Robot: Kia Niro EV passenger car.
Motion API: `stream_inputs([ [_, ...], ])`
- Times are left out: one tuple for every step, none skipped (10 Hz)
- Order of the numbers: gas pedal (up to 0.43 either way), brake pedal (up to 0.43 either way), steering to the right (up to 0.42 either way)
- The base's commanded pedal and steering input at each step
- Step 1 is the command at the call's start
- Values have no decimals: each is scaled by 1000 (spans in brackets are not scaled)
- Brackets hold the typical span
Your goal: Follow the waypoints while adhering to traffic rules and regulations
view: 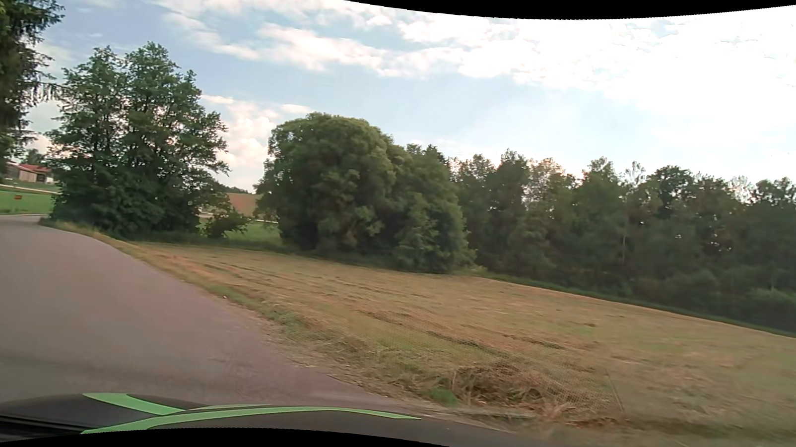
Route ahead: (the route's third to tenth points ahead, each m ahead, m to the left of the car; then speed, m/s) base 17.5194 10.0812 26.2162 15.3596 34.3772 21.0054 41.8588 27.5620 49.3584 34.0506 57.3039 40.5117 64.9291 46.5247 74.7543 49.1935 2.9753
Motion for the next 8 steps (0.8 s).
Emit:
stream_inputs([
  [138,0,-554],
  [138,0,-540],
  [150,0,-525],
  [150,0,-507],
  [150,0,-487],
  [150,0,-451],
  [150,0,-399],
  [157,0,-357],
])
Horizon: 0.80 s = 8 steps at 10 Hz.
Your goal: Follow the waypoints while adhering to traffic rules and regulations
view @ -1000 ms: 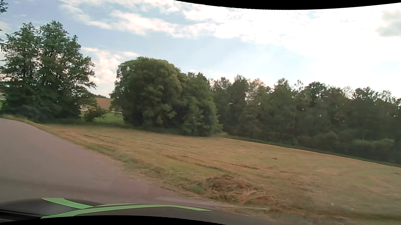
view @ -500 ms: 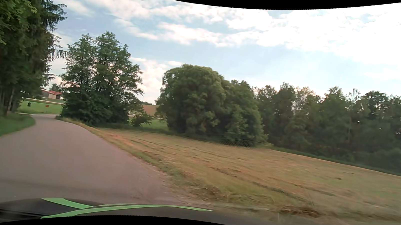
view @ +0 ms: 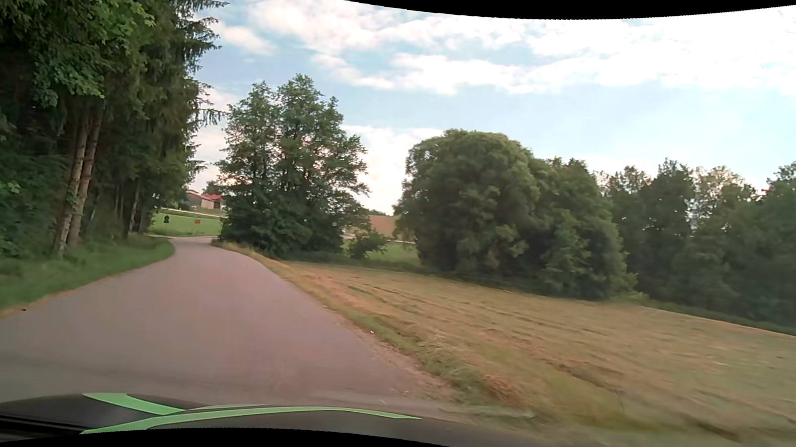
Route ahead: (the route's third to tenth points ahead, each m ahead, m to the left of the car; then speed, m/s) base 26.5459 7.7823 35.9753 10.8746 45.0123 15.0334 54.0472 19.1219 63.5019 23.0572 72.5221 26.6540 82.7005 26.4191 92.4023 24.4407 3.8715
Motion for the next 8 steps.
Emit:
stream_inputs([
  [177,0,-325],
  [228,0,-292],
  [240,0,-263],
  [240,0,-233],
  [240,0,-200],
  [240,0,-183],
  [248,0,-169],
  [248,0,-150],
])
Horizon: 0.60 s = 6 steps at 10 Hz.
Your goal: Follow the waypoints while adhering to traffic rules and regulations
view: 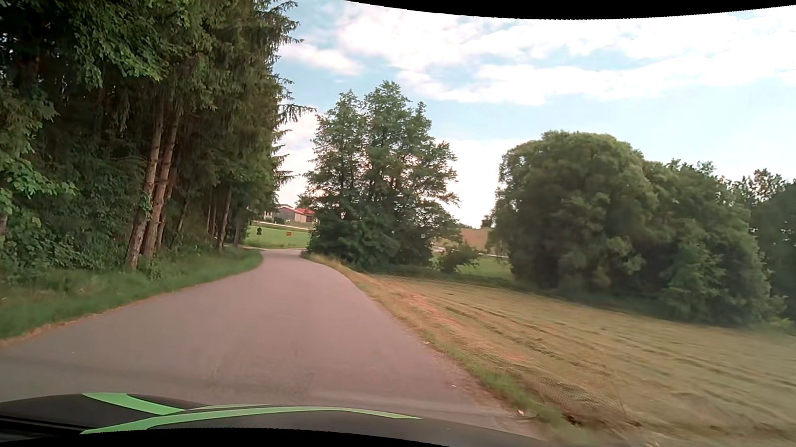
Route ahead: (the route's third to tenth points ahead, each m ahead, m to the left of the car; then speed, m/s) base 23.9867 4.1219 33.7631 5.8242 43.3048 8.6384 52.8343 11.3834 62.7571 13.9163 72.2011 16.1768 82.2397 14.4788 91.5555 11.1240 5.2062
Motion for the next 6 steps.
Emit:
stream_inputs([
  [248,0,-136],
  [248,0,-124],
  [248,0,-110],
  [248,0,-97],
  [248,0,-87],
  [248,0,-78],
])
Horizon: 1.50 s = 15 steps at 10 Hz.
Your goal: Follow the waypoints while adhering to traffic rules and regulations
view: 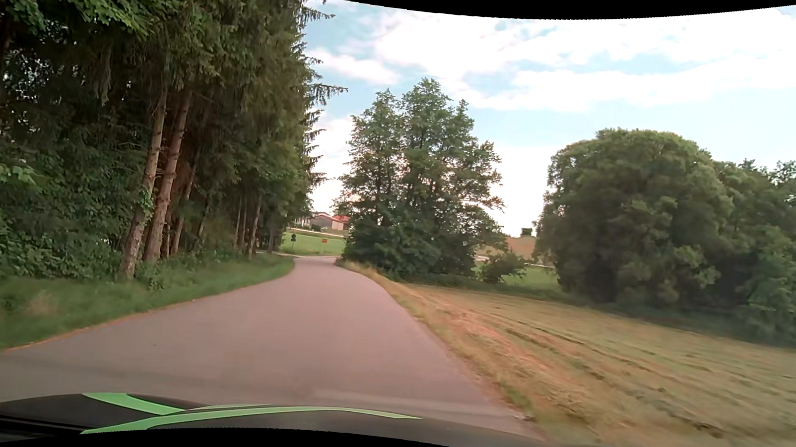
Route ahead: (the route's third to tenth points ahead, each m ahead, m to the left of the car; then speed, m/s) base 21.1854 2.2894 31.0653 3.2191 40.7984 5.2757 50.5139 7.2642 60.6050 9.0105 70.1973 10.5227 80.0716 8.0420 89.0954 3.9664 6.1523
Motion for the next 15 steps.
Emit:
stream_inputs([
  [248,0,-72],
  [248,0,-66],
  [248,0,-59],
  [248,0,-53],
  [248,0,-48],
  [248,0,-40],
  [248,0,-31],
  [248,0,-19],
  [248,0,-13],
  [248,0,-14],
  [248,0,-12],
  [248,0,-12],
  [248,0,-12],
  [248,0,-12],
  [240,0,-12],
])
